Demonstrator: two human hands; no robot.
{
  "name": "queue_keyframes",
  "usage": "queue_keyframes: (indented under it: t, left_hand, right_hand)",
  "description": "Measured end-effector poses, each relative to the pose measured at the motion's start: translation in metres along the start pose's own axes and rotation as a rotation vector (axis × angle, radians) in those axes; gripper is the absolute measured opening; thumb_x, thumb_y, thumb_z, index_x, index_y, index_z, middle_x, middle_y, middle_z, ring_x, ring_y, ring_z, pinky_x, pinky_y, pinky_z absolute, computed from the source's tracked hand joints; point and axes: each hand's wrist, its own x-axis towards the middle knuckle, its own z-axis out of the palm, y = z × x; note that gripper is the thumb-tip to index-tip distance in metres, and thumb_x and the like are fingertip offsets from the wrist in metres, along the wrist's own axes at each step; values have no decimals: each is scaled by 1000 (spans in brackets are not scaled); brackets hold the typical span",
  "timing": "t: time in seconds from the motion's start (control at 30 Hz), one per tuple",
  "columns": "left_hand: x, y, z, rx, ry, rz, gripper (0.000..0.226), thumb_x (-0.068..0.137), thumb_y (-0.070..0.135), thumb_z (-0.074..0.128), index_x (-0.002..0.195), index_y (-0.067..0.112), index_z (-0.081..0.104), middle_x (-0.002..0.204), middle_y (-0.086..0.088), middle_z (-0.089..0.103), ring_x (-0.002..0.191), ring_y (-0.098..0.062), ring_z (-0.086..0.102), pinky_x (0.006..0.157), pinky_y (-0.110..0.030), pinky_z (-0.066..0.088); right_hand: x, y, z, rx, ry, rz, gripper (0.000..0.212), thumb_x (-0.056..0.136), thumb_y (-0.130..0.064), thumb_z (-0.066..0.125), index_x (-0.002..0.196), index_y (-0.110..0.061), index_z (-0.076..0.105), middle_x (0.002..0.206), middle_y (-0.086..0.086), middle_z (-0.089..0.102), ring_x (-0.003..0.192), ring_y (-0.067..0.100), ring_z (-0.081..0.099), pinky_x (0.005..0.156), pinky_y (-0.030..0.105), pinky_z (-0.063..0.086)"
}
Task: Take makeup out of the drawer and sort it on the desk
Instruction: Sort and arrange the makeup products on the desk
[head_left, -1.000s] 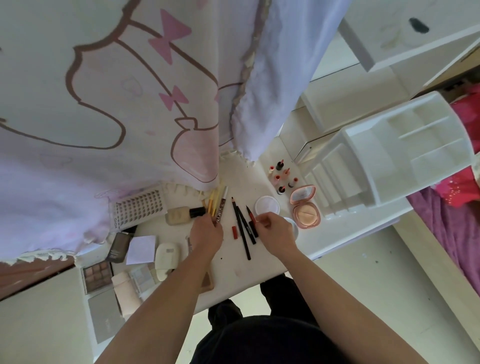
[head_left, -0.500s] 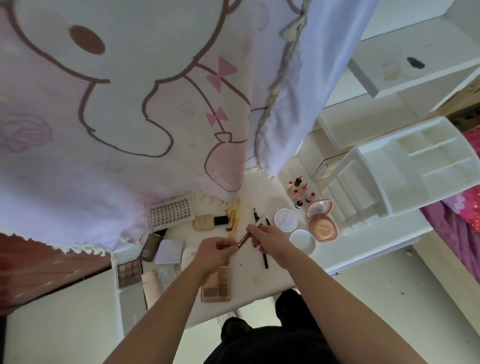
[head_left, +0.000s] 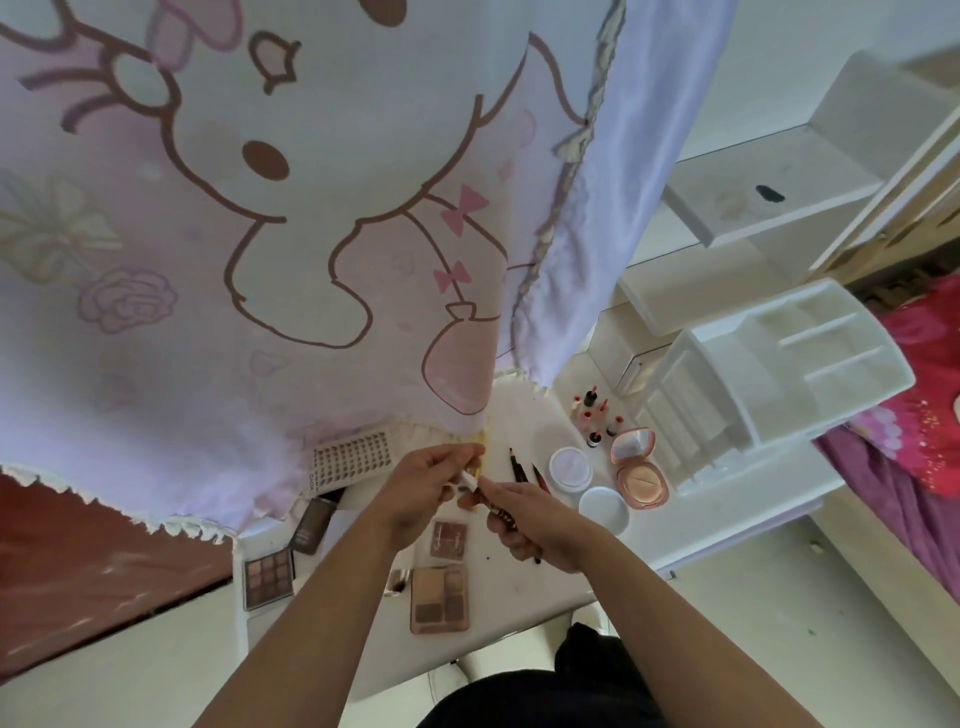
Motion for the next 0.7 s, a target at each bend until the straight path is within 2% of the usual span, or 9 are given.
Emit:
queue_keyframes:
  t: [0.13,0.23,0.37,0.43,0.6,0.7]
  left_hand:
    - [-4,-1,6,-106,-26,8,47,83,36,69,110,-2,71,82,-4,55,66,-8,47,64,-24,36]
    - [-5,-5,4,-83,-44,4,42,81,38,69,104,2,75,73,-1,52,64,-8,45,64,-24,38]
    - [-6,-4,1,-70,-106,38,33,85,31,70,102,4,76,84,-13,45,68,-15,39,66,-27,36]
    - [-6,-2,1,-60,-71,50,34,83,30,71,99,0,76,82,-13,45,66,-15,38,64,-26,37]
    - [1,5,10,-58,63,47,56,70,44,78,87,-9,72,65,-8,45,57,-15,36,63,-29,34]
    - [4,8,13,-95,131,24,50,73,39,80,85,-9,72,70,-12,49,55,-13,38,61,-29,36]
  right_hand:
    - [-7,4,-1,196,-5,35,51,105,-47,41,109,-5,71,65,-4,39,52,8,24,47,19,19]
    - [-13,7,-4,277,-38,60,47,105,-41,42,108,-3,69,67,-4,42,53,7,27,46,17,22]
    - [-19,7,-5,354,-69,53,39,105,-41,45,102,-8,64,66,-6,38,53,6,23,44,16,19]
    - [-19,6,-3,295,-38,15,37,104,-44,46,97,-12,62,65,-7,36,52,6,22,43,15,20]
    - [-16,0,3,56,116,-113,38,103,-47,46,90,-15,60,65,-7,35,52,8,23,47,18,22]
    - [-14,-2,3,-86,221,-158,38,103,-46,47,89,-14,62,64,-6,36,53,9,29,48,20,26]
